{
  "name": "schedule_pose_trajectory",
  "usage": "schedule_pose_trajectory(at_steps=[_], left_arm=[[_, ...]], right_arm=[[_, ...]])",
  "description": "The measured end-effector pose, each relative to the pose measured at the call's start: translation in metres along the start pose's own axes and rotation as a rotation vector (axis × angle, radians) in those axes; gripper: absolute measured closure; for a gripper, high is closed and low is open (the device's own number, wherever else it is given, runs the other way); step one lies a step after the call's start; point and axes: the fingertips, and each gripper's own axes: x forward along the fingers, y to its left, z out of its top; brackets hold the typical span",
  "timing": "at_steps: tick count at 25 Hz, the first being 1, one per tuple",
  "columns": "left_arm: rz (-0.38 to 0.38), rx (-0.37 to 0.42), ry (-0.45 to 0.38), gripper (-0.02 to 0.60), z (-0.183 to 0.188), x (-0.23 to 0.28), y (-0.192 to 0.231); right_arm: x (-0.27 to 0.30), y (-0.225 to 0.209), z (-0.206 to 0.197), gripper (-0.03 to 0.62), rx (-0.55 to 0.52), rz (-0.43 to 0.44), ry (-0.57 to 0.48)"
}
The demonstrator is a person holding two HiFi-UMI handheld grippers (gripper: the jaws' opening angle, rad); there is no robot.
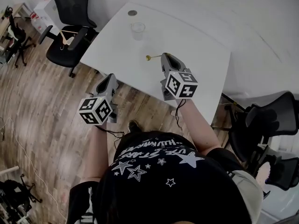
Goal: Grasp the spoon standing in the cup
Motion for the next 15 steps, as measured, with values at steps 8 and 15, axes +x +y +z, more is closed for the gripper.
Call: schedule_pose_trajectory(at_steps=[8,15], left_arm=[[0.041,0.022,-0.018,0.575,-0.016,-0.009,-0.053],[0.08,0.022,-0.039,0.575,-0.036,-0.031,-0.098]], right_arm=[[-0.046,-0.03,-0.005,0.579,0.029,0.055,-0.008],[-0.088,-0.042,-0.012,0.579,0.025,0.098,0.001]])
